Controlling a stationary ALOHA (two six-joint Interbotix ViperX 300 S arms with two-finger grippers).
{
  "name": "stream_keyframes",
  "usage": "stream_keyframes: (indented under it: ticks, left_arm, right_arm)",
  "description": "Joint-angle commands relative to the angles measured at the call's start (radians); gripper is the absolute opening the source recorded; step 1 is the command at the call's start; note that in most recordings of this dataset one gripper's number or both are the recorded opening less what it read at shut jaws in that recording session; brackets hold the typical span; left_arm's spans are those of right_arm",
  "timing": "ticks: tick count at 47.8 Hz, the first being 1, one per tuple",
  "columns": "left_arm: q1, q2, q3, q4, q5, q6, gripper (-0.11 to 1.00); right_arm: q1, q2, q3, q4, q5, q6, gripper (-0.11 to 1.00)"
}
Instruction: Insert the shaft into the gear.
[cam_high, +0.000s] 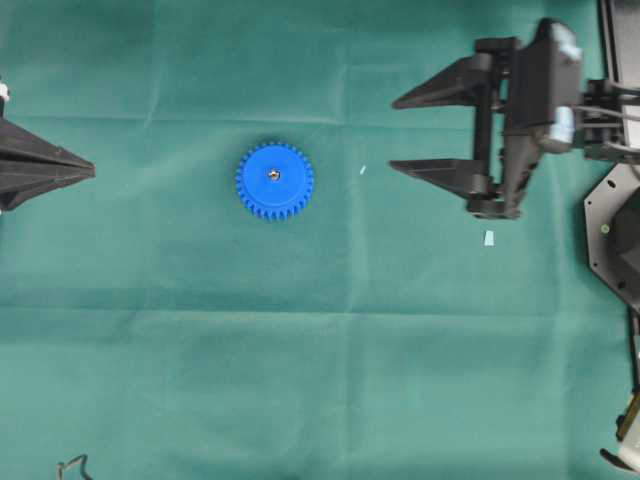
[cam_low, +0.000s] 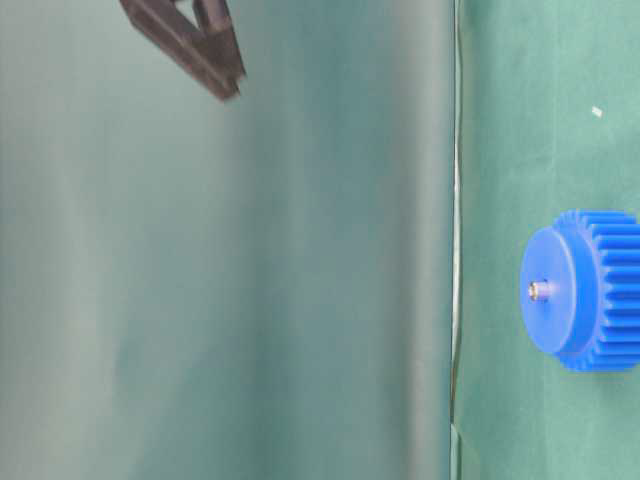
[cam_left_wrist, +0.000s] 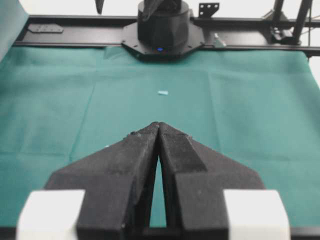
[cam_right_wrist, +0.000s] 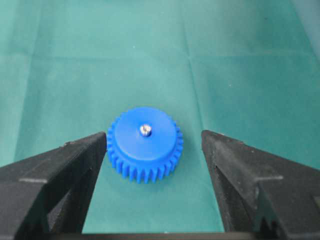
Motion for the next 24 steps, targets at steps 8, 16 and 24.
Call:
stream_keyframes:
  ticks: [8,16,24]
  left_arm:
    - [0.002,0.003,-0.026,0.002,-0.005,0.000,0.00]
    - [0.002,0.005,-0.026,0.002,-0.005,0.000,0.00]
    - [0.002,0.005,-0.026,0.002,-0.005,0.000,0.00]
  right_arm:
    - [0.002,-0.104,0.078,0.003,-0.040,0.000,0.85]
    - [0.002,-0.130,0.115,0.003,-0.060,0.000,0.85]
    - [0.002,-0.132,0.124,0.003,-0.064,0.000,0.85]
